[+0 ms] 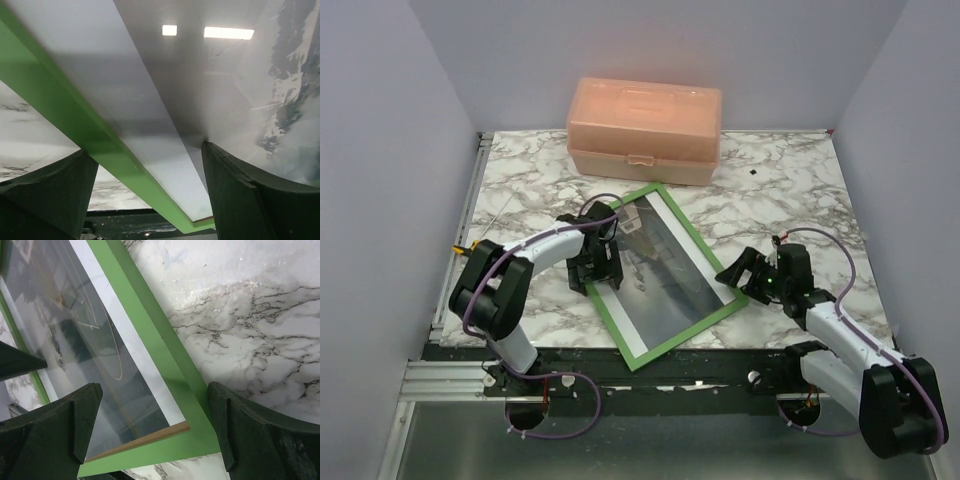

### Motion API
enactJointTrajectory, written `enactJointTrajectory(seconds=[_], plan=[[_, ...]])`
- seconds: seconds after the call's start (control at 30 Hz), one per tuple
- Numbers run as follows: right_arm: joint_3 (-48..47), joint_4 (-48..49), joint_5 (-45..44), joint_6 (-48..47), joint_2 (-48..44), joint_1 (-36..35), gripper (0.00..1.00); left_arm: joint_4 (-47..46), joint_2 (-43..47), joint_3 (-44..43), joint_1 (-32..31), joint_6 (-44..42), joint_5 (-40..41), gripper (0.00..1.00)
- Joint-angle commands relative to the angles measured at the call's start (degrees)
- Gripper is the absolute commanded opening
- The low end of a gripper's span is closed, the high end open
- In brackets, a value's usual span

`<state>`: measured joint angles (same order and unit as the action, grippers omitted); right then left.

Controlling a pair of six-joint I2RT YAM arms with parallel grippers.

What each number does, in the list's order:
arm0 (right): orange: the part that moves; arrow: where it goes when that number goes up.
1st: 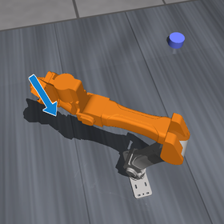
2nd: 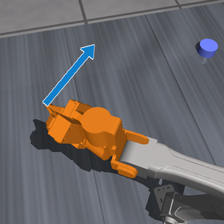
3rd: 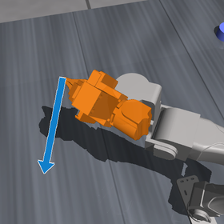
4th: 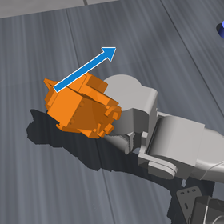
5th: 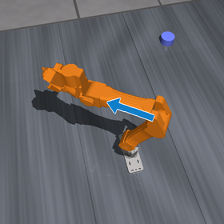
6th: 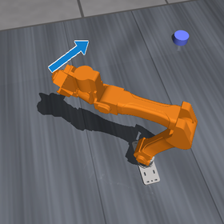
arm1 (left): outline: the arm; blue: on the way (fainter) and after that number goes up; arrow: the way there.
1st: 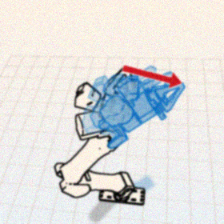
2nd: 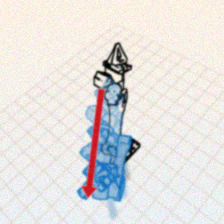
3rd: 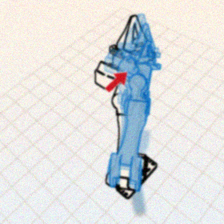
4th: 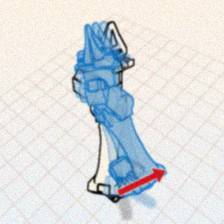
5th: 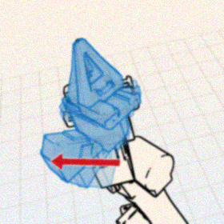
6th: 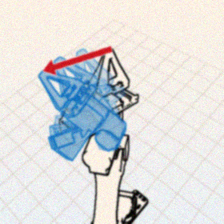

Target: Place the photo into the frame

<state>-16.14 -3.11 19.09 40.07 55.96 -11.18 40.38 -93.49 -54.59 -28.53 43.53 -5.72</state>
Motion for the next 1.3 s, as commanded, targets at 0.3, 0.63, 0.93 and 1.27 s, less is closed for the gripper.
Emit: enactJointTrajectory(seconds=[0.3,0.63,0.93,1.27], plan=[[3.1,-29.6,18.1,0.0,-10.6,-3.0,0.96,-16.7,-5.7,-4.3,-5.8,-1.2,-7.3,0.83],[5.5,-30.2,19.8,0.8,-14.2,-3.0,0.96,-14.3,-11.2,-14.3,-8.1,-2.7,-8.5,0.82],[4.9,-29.9,21.9,-0.3,-13.5,-3.1,0.96,-8.7,-19.4,-27.5,-10.5,-4.6,-9.0,0.82],[4.1,-29.4,24.2,0.3,-13.8,-3.2,0.96,-7.8,-23.0,-31.3,-12.7,-4.6,-9.5,0.82]])
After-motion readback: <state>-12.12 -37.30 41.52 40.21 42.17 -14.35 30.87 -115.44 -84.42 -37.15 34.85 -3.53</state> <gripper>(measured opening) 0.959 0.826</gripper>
